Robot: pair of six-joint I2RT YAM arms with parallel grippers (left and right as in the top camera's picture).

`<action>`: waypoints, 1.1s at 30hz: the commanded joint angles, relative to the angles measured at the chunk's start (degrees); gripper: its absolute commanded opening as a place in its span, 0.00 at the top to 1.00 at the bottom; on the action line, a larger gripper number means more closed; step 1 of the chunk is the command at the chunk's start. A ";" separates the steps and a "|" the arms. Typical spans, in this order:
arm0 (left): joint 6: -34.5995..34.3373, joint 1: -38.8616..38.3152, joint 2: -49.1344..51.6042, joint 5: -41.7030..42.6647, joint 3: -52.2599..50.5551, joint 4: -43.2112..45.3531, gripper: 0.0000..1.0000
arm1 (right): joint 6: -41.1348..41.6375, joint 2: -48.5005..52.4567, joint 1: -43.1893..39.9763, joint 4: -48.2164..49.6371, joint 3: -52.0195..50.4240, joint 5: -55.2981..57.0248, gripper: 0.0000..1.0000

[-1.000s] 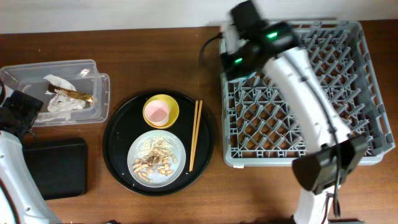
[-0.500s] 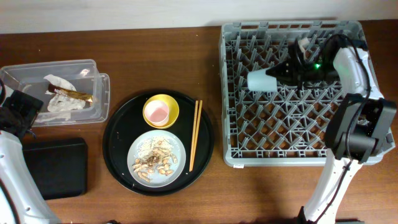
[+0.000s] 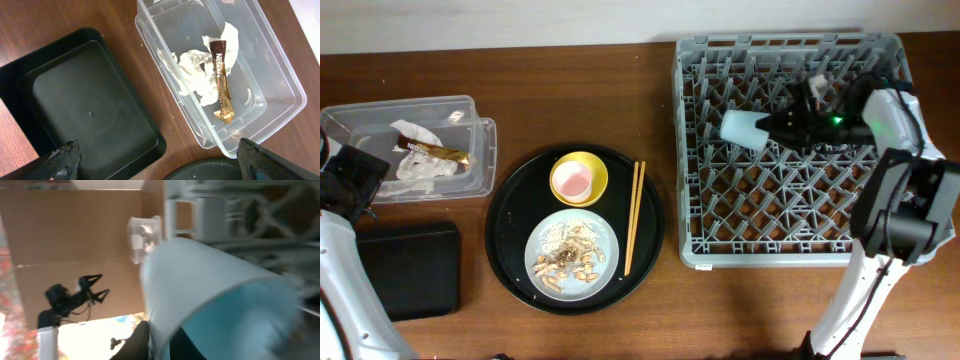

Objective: Sort waste into correct bins and load items into the dishwasher rack
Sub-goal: 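Grasp the blue cup with the right gripper and place it upside down in the rack, then grasp the pink cup from the yellow bowl with the right gripper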

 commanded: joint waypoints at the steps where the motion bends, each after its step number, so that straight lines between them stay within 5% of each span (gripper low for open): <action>1: -0.50 0.04 -0.15 -0.44 0.04 0.07 0.01 | -0.44 -0.81 -2.75 -1.38 -0.24 8.48 0.83; 6: -0.50 0.04 -0.15 -0.44 0.04 0.07 0.01 | 0.00 -7.28 -6.60 -7.76 7.93 14.14 0.83; 10: -0.50 0.04 -0.15 -0.44 0.04 0.07 0.01 | 14.93 -21.66 -5.57 -7.69 11.26 41.59 0.83; 12: -0.50 0.04 -0.15 -0.44 0.04 0.07 0.01 | 15.08 -28.83 -1.99 -7.85 11.26 43.25 0.79; 13: -0.50 0.04 -0.15 -0.44 0.04 0.07 0.01 | 15.06 -31.41 0.39 -7.91 11.26 42.51 0.71; 14: -0.50 0.04 -0.15 -0.44 0.04 0.07 0.01 | 15.04 -33.94 4.09 -7.91 11.26 39.06 0.07; 15: -0.50 0.04 -0.15 -0.44 0.04 0.07 0.01 | 15.04 -35.47 8.13 -7.45 11.26 33.68 0.02; 17: -0.50 0.04 -0.15 -0.44 0.04 0.07 0.01 | 14.60 -35.30 21.33 -3.10 11.19 28.63 0.06; 18: -0.50 0.04 -0.15 -0.44 0.04 0.07 0.01 | 14.67 -33.64 30.18 1.01 11.08 31.80 0.28; 22: -0.50 0.04 -0.15 -0.44 0.04 0.07 0.01 | 32.68 -23.61 54.27 14.93 11.08 65.11 0.34; 25: -0.50 0.04 -0.15 -0.44 0.04 0.07 0.01 | 32.68 -14.49 65.88 23.78 11.08 73.64 0.34; 33: -0.50 0.04 -0.15 -0.44 0.04 0.07 0.01 | 39.28 -1.09 74.12 31.87 11.06 87.82 0.37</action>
